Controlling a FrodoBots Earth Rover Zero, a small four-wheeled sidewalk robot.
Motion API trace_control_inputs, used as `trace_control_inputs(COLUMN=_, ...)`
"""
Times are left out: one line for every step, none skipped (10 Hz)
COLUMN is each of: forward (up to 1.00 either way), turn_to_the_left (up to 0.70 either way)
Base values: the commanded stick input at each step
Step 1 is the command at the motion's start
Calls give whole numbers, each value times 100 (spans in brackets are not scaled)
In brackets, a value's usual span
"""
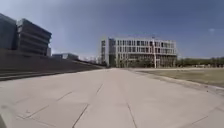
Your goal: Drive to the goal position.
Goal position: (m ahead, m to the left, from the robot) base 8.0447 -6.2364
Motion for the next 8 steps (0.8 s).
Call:
trace_control_inputs(forward=70, turn_to_the_left=1)
trace_control_inputs(forward=70, turn_to_the_left=1)
trace_control_inputs(forward=70, turn_to_the_left=1)
trace_control_inputs(forward=70, turn_to_the_left=1)
trace_control_inputs(forward=70, turn_to_the_left=1)
trace_control_inputs(forward=70, turn_to_the_left=1)
trace_control_inputs(forward=70, turn_to_the_left=1)
trace_control_inputs(forward=70, turn_to_the_left=1)
